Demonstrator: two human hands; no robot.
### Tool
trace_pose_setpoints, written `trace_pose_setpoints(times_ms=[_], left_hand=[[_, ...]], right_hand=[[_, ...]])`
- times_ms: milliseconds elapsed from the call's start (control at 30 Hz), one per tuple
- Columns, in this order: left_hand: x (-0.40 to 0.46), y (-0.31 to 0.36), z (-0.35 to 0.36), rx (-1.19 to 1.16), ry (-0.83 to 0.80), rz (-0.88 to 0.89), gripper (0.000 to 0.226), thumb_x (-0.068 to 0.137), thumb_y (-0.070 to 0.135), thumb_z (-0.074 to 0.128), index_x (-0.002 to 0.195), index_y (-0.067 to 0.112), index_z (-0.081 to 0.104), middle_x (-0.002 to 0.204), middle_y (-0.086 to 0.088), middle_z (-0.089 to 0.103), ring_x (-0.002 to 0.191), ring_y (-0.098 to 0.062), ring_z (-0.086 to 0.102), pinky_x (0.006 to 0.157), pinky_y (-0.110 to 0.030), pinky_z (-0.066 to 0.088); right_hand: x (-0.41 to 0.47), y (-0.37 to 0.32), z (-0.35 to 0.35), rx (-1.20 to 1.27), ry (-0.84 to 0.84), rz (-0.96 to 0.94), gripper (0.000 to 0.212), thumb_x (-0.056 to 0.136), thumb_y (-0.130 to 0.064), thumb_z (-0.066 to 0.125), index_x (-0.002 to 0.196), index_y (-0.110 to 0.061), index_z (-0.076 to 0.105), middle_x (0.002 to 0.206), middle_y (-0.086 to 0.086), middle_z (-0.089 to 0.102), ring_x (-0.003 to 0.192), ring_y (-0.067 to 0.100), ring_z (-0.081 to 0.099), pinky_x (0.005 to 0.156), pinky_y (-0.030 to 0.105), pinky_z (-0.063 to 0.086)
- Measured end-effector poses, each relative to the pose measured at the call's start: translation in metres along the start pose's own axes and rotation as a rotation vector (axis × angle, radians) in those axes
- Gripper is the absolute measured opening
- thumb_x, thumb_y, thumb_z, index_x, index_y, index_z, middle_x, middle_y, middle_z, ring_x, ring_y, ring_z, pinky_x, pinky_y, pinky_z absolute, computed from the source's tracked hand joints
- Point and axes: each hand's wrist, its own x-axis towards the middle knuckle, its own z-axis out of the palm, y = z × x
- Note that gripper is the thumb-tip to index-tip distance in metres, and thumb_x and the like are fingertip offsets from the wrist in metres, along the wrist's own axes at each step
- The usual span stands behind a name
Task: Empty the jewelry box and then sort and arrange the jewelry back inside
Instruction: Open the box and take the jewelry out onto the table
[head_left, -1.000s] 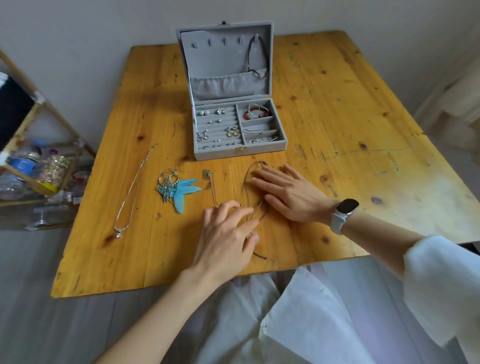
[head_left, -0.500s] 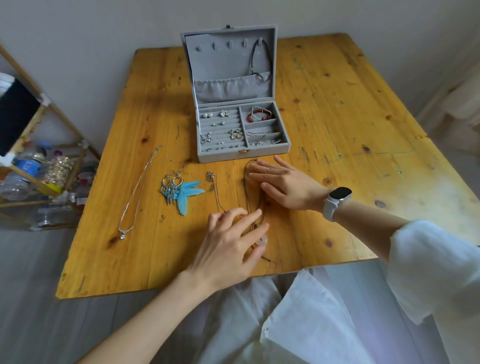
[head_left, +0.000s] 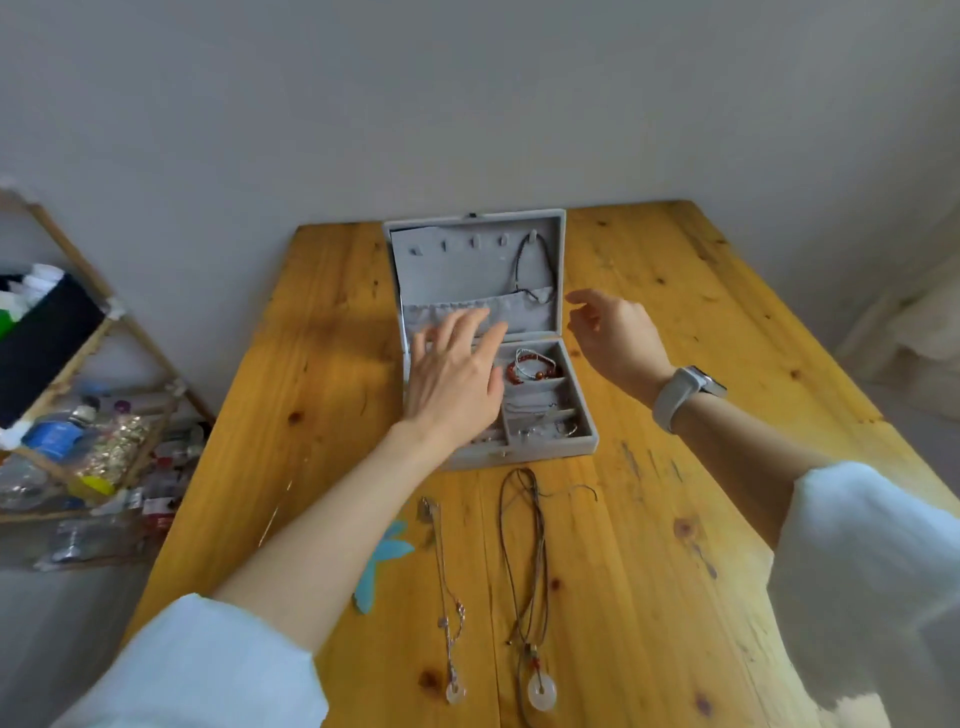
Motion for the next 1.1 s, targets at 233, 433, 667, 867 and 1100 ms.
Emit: trace_pose_setpoints(times_ms=[233, 433, 667, 867, 1100], left_hand=[[0.094, -0.041, 0.014, 0.187, 0.105, -0.147, 0.07, 0.085, 0.028, 0.052, 0.146, 0.019, 0.018, 0.155, -0.007, 0.01, 0.142, -0.028, 0.001, 0.109, -0.055, 0.001], [0.111, -0.056, 0.037, 0.218, 0.229, -0.18, 0.067, 0.071, 0.02, 0.063, 0.133, 0.012, 0.042, 0.133, -0.007, 0.048, 0.129, -0.028, 0.037, 0.106, -0.06, 0.014], [0.106, -0.055, 0.034, 0.222, 0.227, -0.161, 0.071, 0.071, 0.019, 0.063, 0.137, 0.012, 0.039, 0.137, -0.008, 0.045, 0.133, -0.028, 0.034, 0.107, -0.06, 0.01], [0.106, -0.043, -0.001, 0.101, 0.031, -0.206, 0.069, 0.086, 0.024, 0.05, 0.146, 0.016, 0.016, 0.155, -0.002, 0.01, 0.143, -0.019, 0.0, 0.108, -0.053, -0.013], [0.068, 0.021, -0.034, -0.842, -0.017, -0.107, 0.07, 0.087, 0.015, 0.06, 0.144, 0.023, 0.02, 0.152, 0.006, 0.021, 0.139, -0.009, 0.018, 0.111, -0.025, 0.015]], right_hand=[[0.076, -0.007, 0.02, -0.311, 0.019, -0.041, 0.028, 0.095, -0.023, 0.034, 0.117, -0.01, 0.046, 0.094, 0.015, 0.067, 0.079, 0.036, 0.06, 0.057, 0.03, 0.034], [0.1, -0.004, 0.038, -0.515, 0.048, -0.053, 0.006, 0.092, -0.01, 0.037, 0.096, -0.007, 0.04, 0.081, 0.014, 0.066, 0.06, 0.032, 0.052, 0.045, 0.028, 0.015], [0.103, -0.016, 0.024, -0.095, 0.272, 0.026, 0.023, 0.093, -0.025, 0.043, 0.104, -0.007, 0.052, 0.076, 0.009, 0.066, 0.068, 0.034, 0.058, 0.059, 0.032, 0.036], [0.105, -0.046, -0.032, 0.207, 0.352, -0.214, 0.011, 0.088, -0.016, 0.052, 0.095, -0.007, 0.055, 0.073, -0.004, 0.056, 0.066, 0.018, 0.052, 0.064, 0.037, 0.046], [0.054, -0.069, -0.09, 0.534, 0.336, -0.23, 0.007, 0.09, -0.01, 0.05, 0.085, -0.015, 0.048, 0.076, -0.004, 0.063, 0.07, 0.002, 0.06, 0.063, 0.019, 0.046]])
